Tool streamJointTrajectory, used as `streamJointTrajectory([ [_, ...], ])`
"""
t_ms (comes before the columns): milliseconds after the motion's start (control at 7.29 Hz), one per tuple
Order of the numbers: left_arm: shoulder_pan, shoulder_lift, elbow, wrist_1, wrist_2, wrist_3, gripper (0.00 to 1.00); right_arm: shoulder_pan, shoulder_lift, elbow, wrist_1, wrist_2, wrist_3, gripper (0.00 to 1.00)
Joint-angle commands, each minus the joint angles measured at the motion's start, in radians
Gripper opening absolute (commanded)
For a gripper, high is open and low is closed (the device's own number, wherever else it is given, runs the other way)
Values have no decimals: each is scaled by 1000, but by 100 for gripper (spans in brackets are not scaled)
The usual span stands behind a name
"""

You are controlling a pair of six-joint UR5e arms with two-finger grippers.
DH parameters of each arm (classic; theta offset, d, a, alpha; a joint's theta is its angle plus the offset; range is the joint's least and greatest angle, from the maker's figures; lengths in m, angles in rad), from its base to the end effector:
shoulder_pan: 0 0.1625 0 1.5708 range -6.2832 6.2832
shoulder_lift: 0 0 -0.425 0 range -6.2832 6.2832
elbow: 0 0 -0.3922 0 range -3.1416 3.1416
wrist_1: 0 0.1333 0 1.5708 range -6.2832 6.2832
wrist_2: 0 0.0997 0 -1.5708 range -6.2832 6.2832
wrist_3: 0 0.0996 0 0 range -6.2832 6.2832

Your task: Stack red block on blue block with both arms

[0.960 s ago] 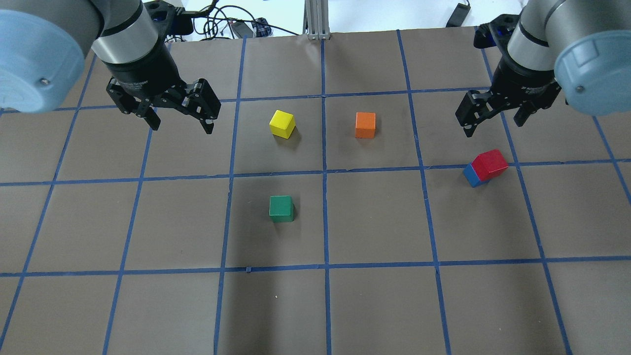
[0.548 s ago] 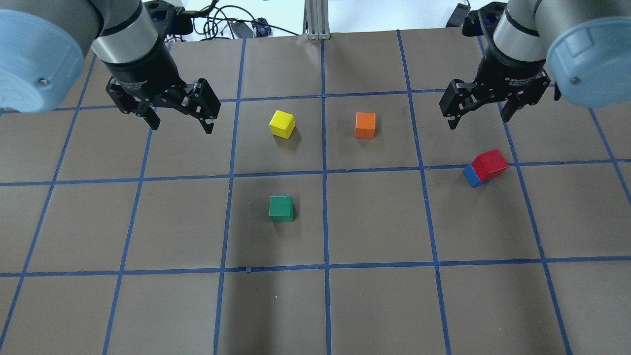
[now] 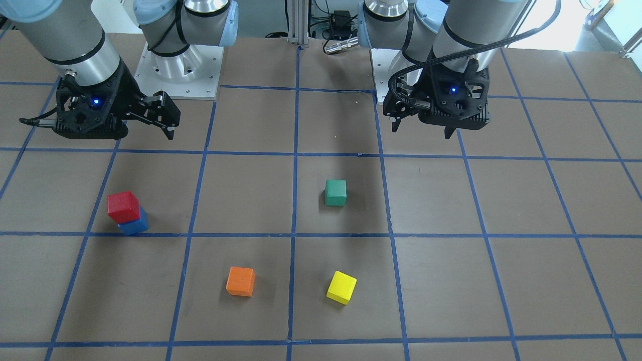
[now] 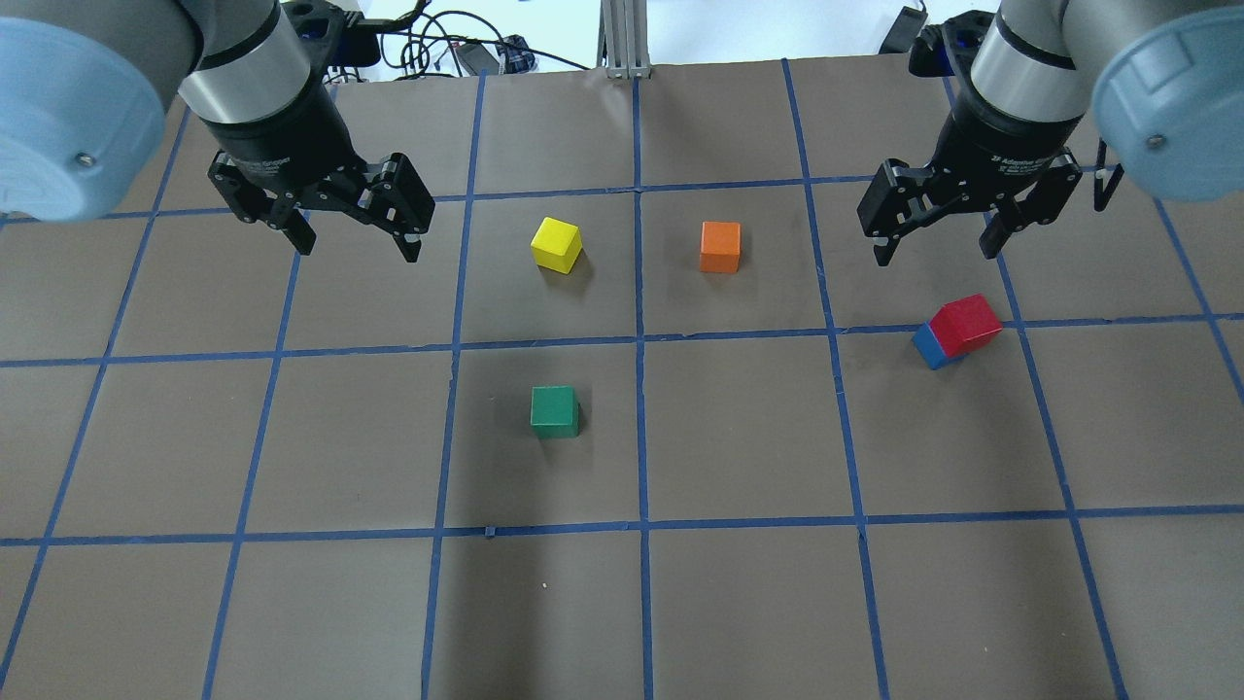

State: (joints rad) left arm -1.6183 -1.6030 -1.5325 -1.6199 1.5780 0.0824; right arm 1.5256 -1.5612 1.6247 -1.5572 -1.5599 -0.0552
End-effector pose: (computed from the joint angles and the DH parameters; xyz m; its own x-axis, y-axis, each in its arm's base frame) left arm -0.1562 -0.4943 0.4859 -0.9915 0.1298 -0.0036 0.1295 0.9906 0.0434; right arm 0.1122 -0.4928 0.4556 -0.9998 -0.0090 -0.0151 -0.0101 0.9970 0.0763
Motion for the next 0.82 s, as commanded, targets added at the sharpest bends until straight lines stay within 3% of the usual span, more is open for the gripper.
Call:
streamJointTrajectory([
  [0,0,0,-3,-1,0,-1,100,46,-11,-3,-3,-5,44,100],
  [685,2,3,-1,-1,1,10,100,84,-16,-38,-6,-8,100,100],
])
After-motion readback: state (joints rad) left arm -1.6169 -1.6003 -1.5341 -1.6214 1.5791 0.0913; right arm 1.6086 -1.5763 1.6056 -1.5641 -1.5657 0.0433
